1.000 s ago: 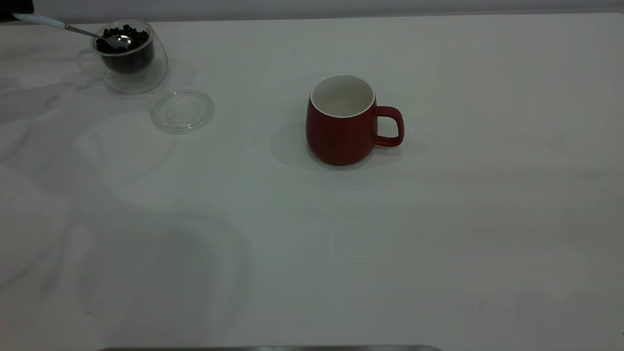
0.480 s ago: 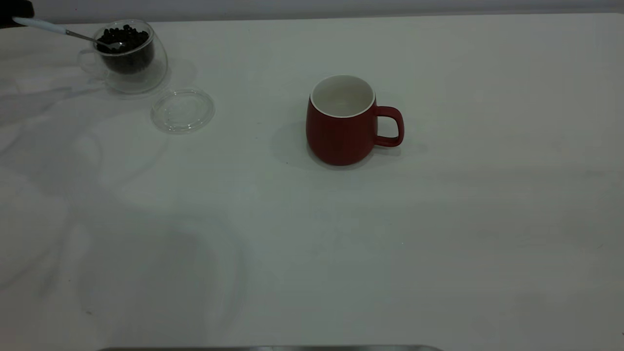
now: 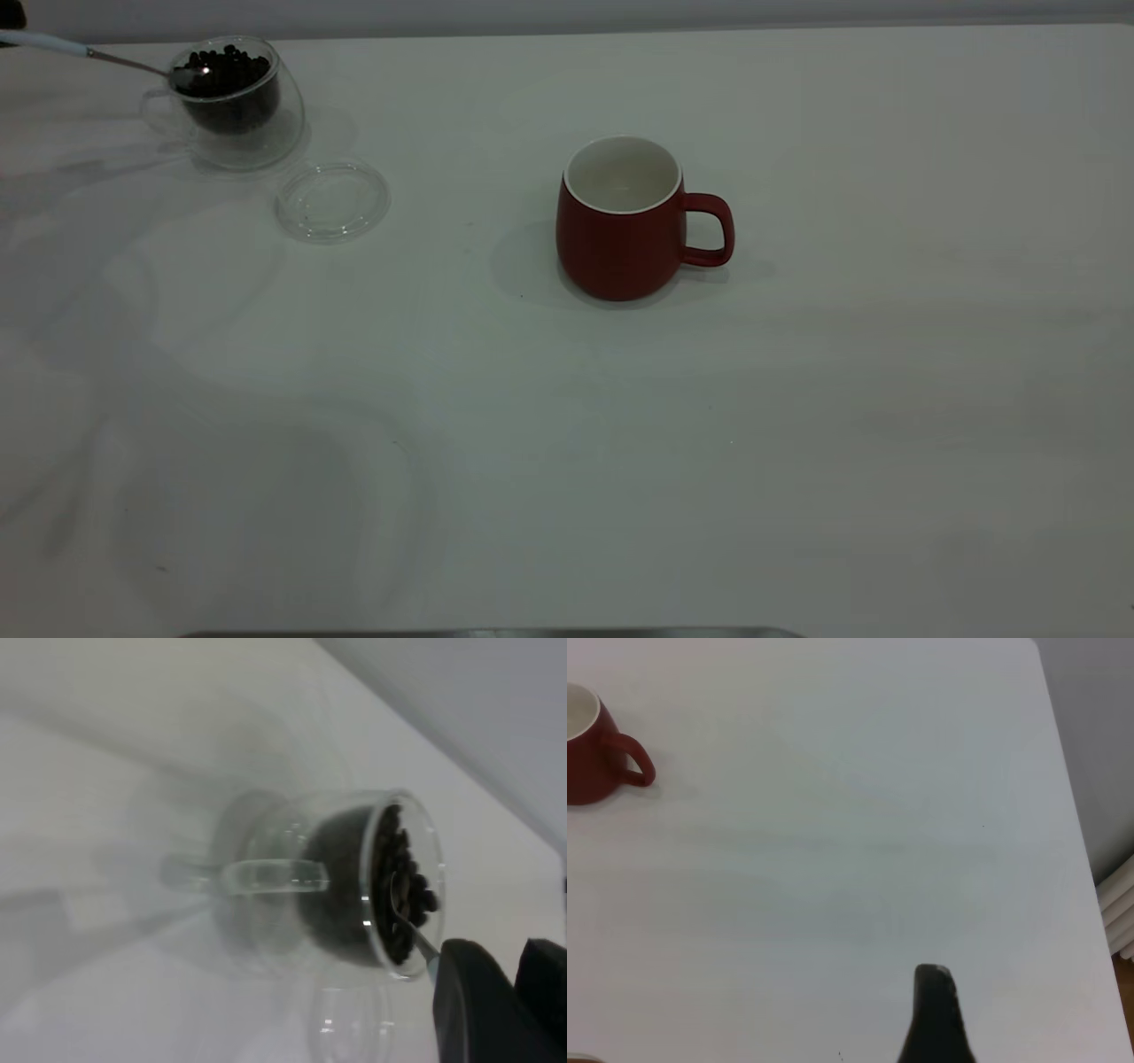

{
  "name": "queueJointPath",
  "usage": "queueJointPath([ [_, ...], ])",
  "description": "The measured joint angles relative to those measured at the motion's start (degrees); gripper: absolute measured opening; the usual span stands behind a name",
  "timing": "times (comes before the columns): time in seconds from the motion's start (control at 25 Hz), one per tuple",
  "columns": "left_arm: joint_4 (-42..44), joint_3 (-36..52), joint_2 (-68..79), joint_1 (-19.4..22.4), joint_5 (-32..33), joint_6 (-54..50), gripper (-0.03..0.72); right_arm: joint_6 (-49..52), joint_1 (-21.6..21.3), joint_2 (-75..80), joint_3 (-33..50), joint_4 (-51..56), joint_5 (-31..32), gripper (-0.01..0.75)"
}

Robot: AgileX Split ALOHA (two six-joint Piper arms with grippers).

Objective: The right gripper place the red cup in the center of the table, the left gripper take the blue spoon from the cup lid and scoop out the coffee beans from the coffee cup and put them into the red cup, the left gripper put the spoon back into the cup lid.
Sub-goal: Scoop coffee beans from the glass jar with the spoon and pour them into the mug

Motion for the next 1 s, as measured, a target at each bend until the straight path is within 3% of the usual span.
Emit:
queueJointPath([
  [0.6, -2.8, 0.0, 0.0, 0.4, 9.0, -0.2, 0.119, 0.0, 0.0, 0.0, 0.0, 0.0, 0.0, 0.59],
  [1.0, -3.1, 0.0, 0.0, 0.3, 10.3, -2.8, 0.119, 0.0, 0.0, 0.0, 0.0, 0.0, 0.0, 0.59],
])
